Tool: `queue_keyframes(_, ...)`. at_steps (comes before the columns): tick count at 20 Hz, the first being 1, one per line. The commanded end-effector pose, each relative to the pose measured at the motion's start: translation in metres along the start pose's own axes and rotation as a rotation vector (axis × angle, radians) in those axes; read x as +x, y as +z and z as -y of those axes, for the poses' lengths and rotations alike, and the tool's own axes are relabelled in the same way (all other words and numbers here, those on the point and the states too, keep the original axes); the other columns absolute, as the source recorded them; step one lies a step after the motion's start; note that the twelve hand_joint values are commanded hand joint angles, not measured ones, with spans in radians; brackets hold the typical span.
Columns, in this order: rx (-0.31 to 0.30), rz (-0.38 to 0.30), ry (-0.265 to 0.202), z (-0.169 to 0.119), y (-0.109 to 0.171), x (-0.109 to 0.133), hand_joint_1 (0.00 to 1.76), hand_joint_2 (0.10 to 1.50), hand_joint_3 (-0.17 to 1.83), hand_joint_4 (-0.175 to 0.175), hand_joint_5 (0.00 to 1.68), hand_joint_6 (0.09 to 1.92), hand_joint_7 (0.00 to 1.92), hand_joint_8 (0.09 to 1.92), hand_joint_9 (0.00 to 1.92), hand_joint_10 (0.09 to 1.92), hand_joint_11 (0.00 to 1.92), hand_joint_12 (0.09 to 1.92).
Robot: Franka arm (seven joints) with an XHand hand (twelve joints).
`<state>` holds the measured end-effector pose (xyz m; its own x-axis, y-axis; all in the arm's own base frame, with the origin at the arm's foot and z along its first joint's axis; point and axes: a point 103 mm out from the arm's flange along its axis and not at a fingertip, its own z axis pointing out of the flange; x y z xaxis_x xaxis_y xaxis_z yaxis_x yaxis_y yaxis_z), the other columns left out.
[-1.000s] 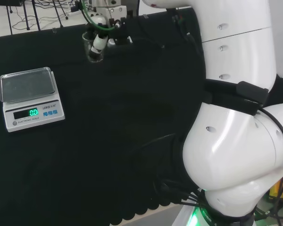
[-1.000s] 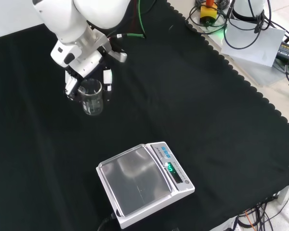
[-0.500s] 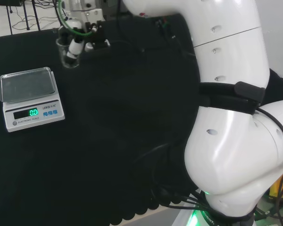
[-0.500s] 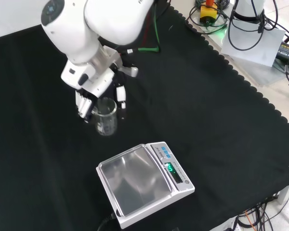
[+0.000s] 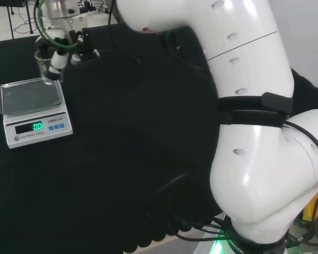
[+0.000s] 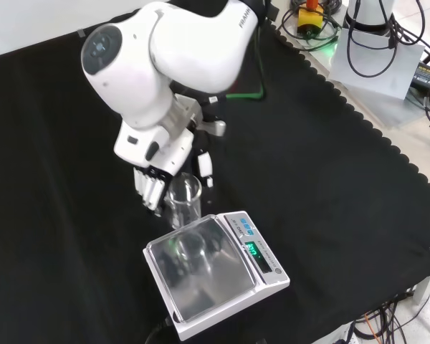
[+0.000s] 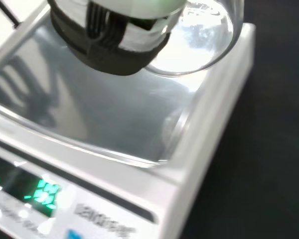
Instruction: Put the beaker on the electronic balance.
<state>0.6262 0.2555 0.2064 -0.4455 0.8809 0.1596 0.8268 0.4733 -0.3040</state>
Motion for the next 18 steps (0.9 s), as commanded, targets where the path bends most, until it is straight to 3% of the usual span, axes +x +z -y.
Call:
queue_keyframes(1,0.055,0.013,-0.092,-0.015,0.022,0.051,1.06,1.14,0.24,-0.141,0.72,1.43,0.68,1.53,0.9,1.21,0.89,1.19)
queue_keyframes(6,0.084,0.005,-0.109,-0.026,0.04,0.061,1.07,1.11,0.29,-0.146,0.73,1.42,0.69,1.53,0.91,1.21,0.89,1.18)
queue_keyframes(18,0.113,-0.002,-0.08,-0.039,0.055,0.044,1.07,1.08,0.35,-0.151,0.74,1.42,0.69,1.53,0.91,1.21,0.89,1.18)
